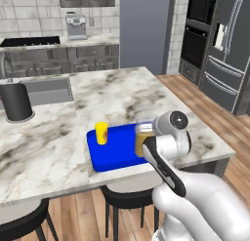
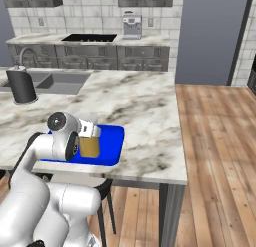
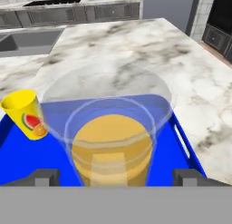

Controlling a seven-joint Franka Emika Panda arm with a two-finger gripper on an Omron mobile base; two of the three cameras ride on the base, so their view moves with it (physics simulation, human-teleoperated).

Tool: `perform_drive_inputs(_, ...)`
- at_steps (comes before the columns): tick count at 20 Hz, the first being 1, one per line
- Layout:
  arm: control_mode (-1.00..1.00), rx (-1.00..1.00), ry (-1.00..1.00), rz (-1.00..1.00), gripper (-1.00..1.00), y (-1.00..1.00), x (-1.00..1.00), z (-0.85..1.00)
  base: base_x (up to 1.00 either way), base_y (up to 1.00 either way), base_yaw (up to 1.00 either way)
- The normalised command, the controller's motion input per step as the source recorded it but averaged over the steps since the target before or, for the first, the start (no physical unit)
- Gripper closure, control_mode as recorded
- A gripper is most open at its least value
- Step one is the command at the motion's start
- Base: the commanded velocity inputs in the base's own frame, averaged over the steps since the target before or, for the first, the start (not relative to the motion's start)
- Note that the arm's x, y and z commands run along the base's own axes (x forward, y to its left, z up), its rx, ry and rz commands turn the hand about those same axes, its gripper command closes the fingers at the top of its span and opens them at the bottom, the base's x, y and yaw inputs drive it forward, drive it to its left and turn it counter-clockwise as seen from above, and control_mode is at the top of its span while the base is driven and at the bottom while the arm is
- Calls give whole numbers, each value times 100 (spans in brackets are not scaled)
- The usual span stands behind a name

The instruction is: There is a tray on the dining counter. Grab the cup, mug, and pitcher and place them on the tray. The pitcher may be placed next to the tray if it cannot fit the tray.

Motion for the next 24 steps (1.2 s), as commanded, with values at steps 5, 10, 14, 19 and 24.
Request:
perform_drive_inputs(5, -100, 0, 0, 0, -100, -19, -65, 7, 0, 0, 0)
perform_drive_inputs(10, -100, 0, 6, 0, -100, -17, -32, 37, 0, 0, 0)
perform_drive_inputs(14, -100, 0, 10, 0, -100, 0, 0, 65, 0, 0, 0)
perform_drive_inputs(19, -100, 0, 18, 0, -100, 0, 0, 85, 0, 0, 0)
perform_drive_inputs(24, -100, 0, 21, 0, -100, 0, -2, 84, 0, 0, 0)
